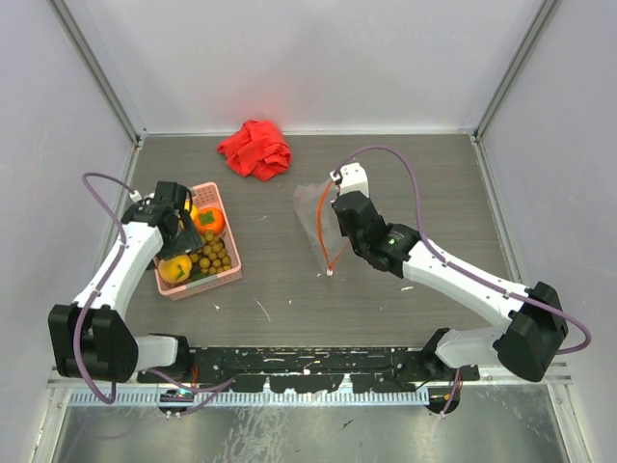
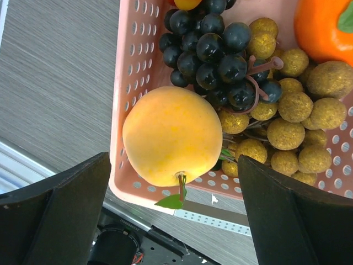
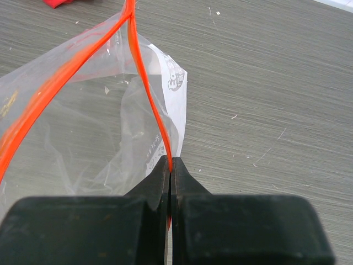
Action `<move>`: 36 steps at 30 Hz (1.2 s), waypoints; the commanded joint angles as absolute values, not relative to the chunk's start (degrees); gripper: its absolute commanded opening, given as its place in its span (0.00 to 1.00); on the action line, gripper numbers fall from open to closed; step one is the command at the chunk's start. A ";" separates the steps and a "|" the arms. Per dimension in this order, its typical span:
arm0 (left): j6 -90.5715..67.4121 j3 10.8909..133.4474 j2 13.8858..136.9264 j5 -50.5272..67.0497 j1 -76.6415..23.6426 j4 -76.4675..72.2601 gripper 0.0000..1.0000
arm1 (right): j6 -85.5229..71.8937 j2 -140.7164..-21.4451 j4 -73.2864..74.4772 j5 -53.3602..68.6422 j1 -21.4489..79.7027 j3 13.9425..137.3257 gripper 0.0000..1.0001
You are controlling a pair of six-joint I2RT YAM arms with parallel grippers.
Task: Place the food in the zip-top bag and seal the zipper
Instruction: Pick up the fake fruit from the bin.
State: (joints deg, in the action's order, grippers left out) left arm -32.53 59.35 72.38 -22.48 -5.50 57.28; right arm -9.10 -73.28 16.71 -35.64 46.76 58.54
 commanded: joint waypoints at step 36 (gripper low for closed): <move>-29.73 57.88 70.67 -17.80 -4.03 53.18 0.48 | -9.11 -73.20 15.51 -34.54 46.84 59.86 0.00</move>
State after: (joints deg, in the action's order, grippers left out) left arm -30.33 56.75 76.14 -19.29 -4.10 53.84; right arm -8.93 -74.26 15.49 -34.85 46.76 57.14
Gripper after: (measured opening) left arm 0.731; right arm 0.038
